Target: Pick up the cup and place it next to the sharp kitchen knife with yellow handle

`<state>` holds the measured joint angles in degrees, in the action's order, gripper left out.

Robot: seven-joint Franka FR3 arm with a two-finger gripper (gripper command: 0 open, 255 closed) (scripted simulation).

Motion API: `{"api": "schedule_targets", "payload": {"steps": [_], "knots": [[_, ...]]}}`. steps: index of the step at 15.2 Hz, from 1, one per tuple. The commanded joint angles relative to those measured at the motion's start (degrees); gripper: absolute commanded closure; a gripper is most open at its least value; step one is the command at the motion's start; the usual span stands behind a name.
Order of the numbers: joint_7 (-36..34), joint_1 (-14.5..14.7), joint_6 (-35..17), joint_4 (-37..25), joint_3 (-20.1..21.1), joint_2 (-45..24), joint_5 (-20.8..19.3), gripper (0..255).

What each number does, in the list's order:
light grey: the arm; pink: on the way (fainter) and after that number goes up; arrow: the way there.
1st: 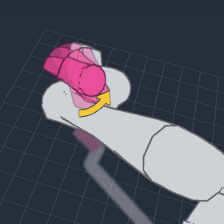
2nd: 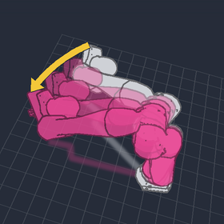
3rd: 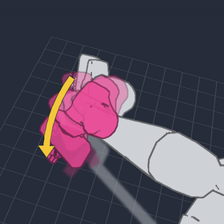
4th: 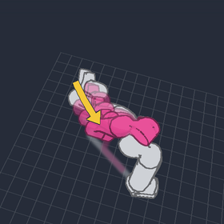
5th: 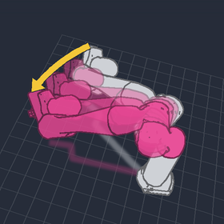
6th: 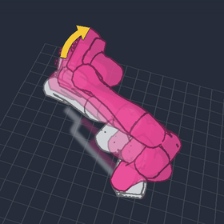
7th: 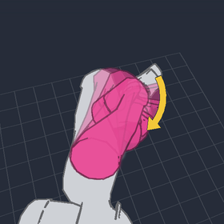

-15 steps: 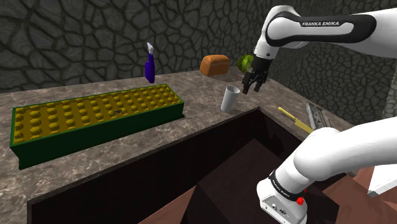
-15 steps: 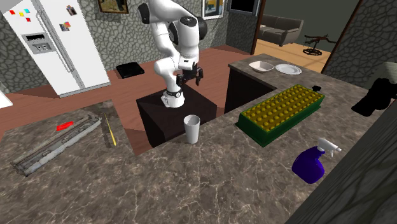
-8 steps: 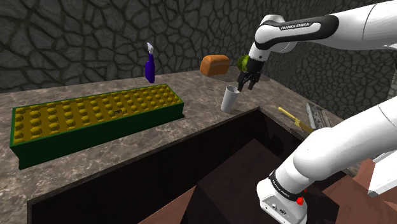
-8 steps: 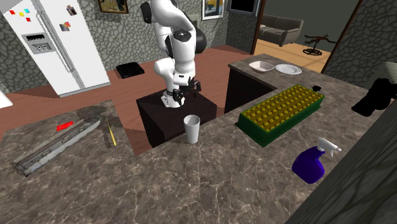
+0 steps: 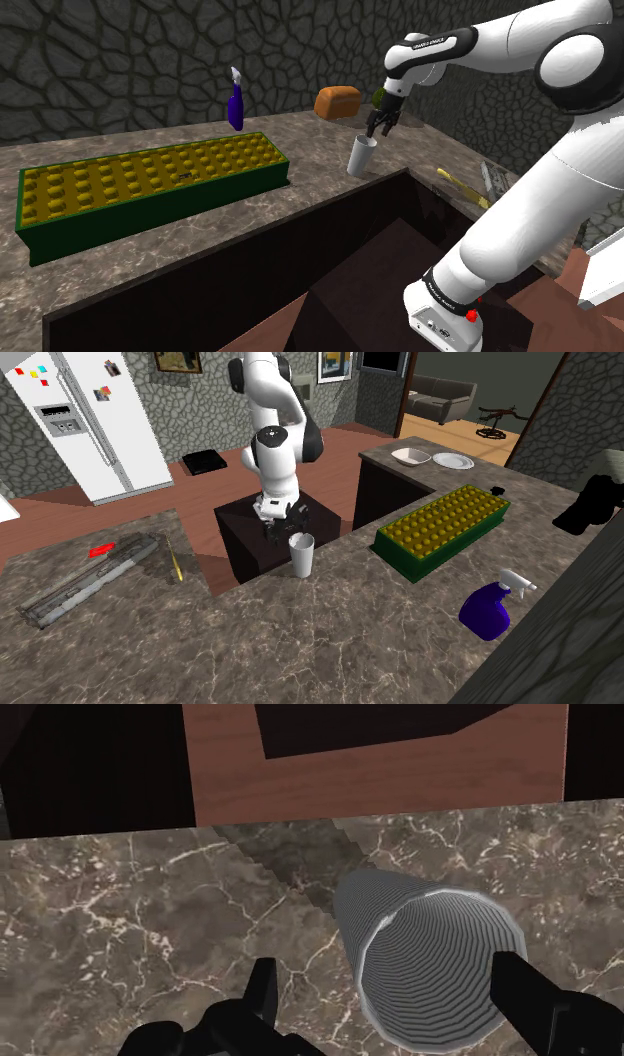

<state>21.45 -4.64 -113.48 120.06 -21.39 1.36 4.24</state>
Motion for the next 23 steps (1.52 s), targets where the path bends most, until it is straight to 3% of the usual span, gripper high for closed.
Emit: {"api": "schedule_targets", "payload": {"steps": [1, 8, 16, 17, 23], "knots": [[1.24, -0.25, -1.47, -0.84, -0.32, -2.33, 1.15, 0], [1.93, -0.16, -6.38, 2.49, -0.14, -4.08, 2.16, 0], [1.93, -0.17, -6.37, 2.47, -0.14, -4.08, 2.16, 0], [1.93, -0.17, -6.37, 2.47, -0.14, -4.08, 2.16, 255], [1.93, -0.17, -6.36, 2.47, -0.14, -4.08, 2.16, 255]]}}
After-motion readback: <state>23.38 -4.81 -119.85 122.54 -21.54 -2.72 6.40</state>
